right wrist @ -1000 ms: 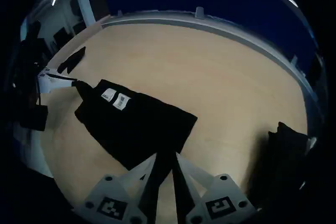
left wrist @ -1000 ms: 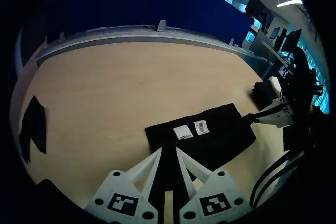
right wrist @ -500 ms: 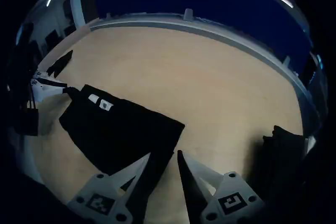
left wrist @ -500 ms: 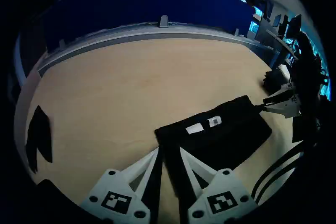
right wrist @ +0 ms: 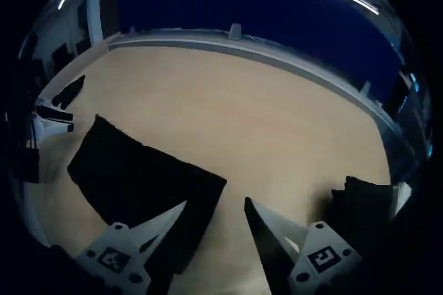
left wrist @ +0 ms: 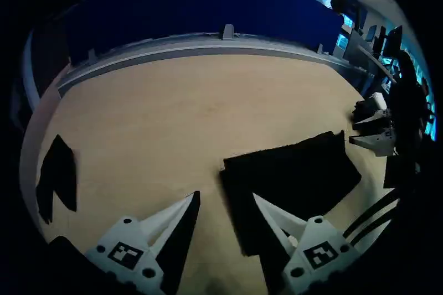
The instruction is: Fold towel
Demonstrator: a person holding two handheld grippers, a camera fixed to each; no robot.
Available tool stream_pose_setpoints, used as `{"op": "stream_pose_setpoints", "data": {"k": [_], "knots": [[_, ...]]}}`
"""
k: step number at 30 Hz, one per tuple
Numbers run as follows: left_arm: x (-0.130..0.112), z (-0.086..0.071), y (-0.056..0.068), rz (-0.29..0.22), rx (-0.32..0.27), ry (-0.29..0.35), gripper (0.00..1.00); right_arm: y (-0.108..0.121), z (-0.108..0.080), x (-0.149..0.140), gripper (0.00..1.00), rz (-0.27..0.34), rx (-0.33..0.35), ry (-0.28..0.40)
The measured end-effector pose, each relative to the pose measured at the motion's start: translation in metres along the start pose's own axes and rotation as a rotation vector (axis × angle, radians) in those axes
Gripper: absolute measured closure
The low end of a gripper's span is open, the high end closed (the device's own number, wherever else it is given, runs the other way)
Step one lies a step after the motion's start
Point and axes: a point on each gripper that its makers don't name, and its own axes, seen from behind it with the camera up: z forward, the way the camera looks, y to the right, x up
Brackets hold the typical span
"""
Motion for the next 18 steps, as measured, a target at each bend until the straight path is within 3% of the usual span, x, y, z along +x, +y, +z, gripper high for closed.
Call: {"op": "stream_pose_setpoints", "data": {"k": [4, 8, 18], "knots": [[-0.005, -0.006, -0.002, -0.007, -0.002, 0.000, 0.15, -0.002, -0.005, 0.000, 0.01, 0.015, 0.010, 0.011], [-0.008, -0.010, -0.003, -0.009, -0.001, 0.002, 0.06, -0.005, -0.012, -0.002, 0.00, 0.025, 0.016, 0.018], [-0.007, -0.022, -0.002, -0.010, 0.005, 0.011, 0.06, -0.014, -0.026, -0.010, 0.00, 0.024, 0.037, 0.019]]}}
